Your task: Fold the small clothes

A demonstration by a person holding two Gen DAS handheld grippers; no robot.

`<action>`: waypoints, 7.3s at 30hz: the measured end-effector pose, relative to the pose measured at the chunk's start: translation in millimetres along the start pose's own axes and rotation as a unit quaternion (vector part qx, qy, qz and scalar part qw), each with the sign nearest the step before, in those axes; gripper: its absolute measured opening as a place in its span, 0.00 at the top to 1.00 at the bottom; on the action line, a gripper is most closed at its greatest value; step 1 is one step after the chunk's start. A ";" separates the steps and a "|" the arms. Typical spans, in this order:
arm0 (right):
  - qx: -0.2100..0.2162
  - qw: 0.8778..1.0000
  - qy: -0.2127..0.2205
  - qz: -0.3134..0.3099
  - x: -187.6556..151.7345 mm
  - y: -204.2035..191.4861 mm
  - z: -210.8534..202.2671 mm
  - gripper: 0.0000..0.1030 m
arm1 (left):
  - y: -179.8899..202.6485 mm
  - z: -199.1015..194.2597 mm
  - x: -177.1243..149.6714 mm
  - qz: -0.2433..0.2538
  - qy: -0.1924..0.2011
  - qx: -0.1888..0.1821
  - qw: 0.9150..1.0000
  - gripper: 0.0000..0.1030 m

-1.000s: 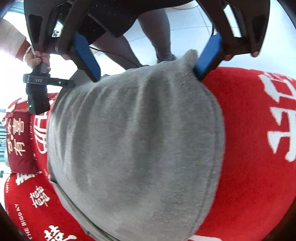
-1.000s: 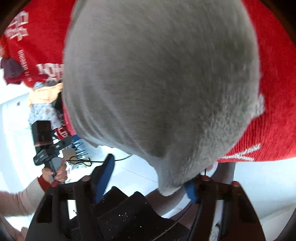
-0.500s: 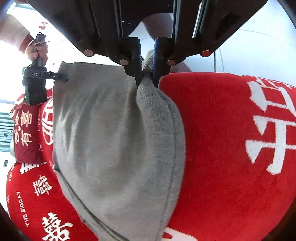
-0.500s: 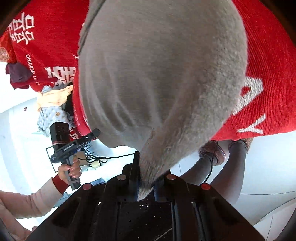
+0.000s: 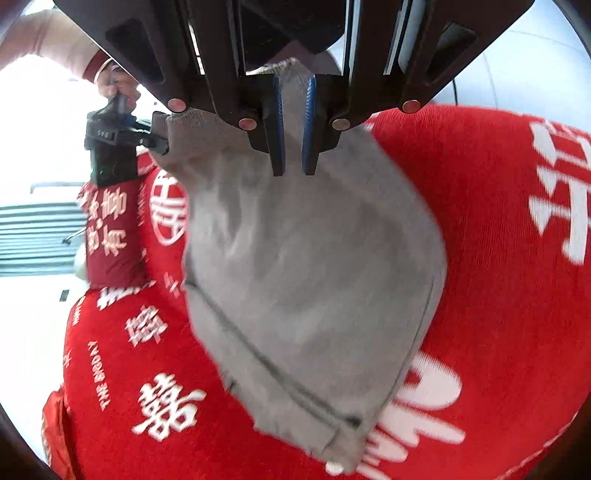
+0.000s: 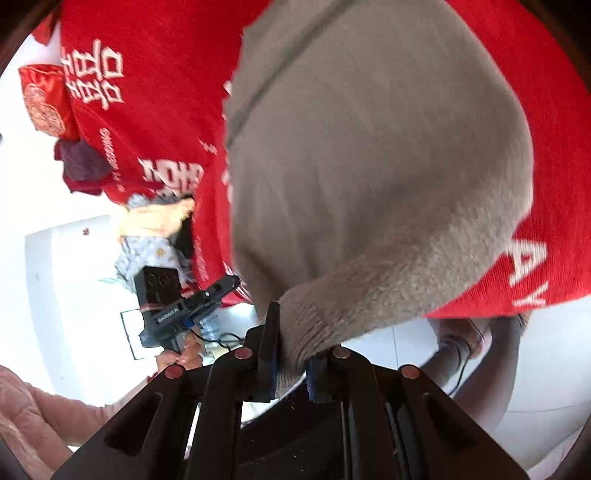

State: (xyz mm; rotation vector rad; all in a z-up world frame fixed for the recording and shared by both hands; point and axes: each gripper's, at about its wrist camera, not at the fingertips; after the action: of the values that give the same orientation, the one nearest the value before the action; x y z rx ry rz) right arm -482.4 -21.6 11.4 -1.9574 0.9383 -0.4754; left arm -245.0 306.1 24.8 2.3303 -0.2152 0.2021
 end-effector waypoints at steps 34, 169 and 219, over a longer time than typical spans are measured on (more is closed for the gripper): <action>-0.033 0.997 -0.064 0.006 -15.8 30.5 -1.2 0.88 | -1.1 50.0 -47.7 -0.021 -0.084 0.115 0.990 0.85; -0.182 0.983 0.000 -0.012 102.5 -36.0 134.5 0.93 | -13.8 85.9 161.8 0.093 -0.034 0.136 0.986 0.93; -0.389 0.902 0.076 -0.173 199.4 -18.6 19.6 0.76 | 73.0 142.6 148.6 0.139 -0.011 0.309 0.941 0.03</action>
State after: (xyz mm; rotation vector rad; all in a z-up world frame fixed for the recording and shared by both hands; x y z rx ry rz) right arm -334.3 -157.9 10.1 -2.8814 0.9635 -0.4997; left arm -104.8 139.4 8.4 2.9187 -0.5627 0.4342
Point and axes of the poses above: each gripper's, at about its wrist camera, not at the fingertips, and z roughly the way its jaws point, y to its right, x to its top, and after that the axes turned 15 degrees about y, right-handed
